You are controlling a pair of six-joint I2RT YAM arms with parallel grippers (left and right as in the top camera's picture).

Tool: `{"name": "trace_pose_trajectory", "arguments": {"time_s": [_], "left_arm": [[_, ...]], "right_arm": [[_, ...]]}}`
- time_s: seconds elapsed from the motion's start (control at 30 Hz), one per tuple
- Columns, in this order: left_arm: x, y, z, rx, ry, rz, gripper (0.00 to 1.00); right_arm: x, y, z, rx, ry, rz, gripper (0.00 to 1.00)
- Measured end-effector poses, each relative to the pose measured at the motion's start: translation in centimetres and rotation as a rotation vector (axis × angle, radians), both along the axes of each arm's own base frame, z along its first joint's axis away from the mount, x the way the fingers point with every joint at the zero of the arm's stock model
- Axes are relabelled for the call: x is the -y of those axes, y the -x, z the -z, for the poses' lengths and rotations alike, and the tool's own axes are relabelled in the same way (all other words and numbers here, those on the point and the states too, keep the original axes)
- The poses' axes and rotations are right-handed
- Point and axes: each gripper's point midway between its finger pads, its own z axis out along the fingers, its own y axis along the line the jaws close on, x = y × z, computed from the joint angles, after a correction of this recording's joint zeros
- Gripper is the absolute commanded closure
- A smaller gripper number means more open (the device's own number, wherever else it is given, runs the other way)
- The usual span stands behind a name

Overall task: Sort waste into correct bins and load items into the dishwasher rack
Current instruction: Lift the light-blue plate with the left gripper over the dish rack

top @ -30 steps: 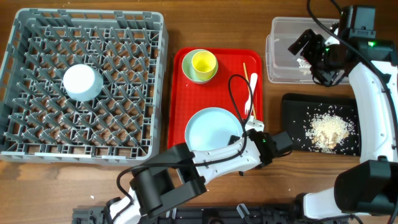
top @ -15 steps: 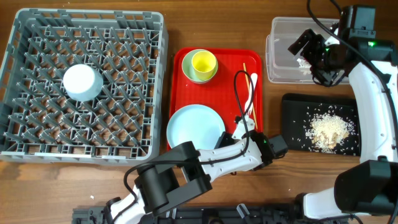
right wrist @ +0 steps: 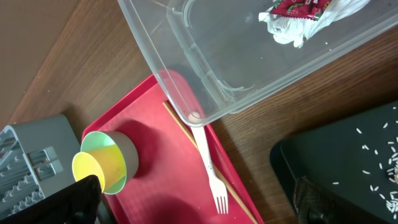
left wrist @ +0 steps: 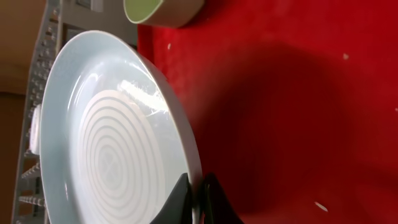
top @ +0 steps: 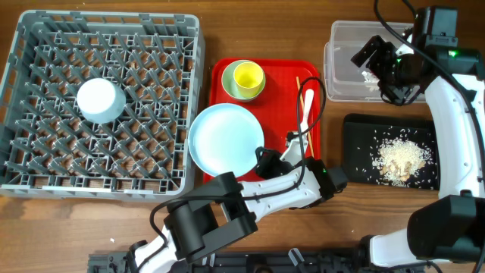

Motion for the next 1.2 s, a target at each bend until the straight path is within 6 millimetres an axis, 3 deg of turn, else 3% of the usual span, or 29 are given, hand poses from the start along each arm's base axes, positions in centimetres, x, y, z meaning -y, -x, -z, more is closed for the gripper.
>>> {"name": "trace_pose_trajectory", "arguments": {"time_s": [0.17,0.27,0.4,0.47,0.6,0.8,1.2], "left_arm": [[0.2,-0.6,-0.9,0.039,0.003,0.005,0.96],[0.5,-1.5,-2.5,0.057,0.049,-0.01,0.96],[-1.1,-5.3,-6.9,0.119,0.151,-0.072,0.96],[-2.2,-7.6,-8.0,0.125,0.178,-0.092,0.96],[-3.5,-10.8,-7.4,0.056,0.218,-0.093,0.96],[-3.2,-14.0,-6.3,-0.035,0.326,-0.025,0.96],[-5.0,-17.5,-7.1,0.012,0.412,-0.049,0.96]], "right_arm": [[0.0,0.0,0.0,0.0,0.0,0.0,0.0],[0.0,0.0,0.0,0.0,0.0,0.0,0.01],[0.0,0.0,0.0,0.0,-0.001,0.0,0.0],[0.0,0.0,0.0,0.0,0.0,0.0,0.0],[0.0,0.0,0.0,0.0,0.0,0.0,0.0],[0.0,0.0,0.0,0.0,0.0,0.0,0.0],[0.0,0.0,0.0,0.0,0.0,0.0,0.0]]}}
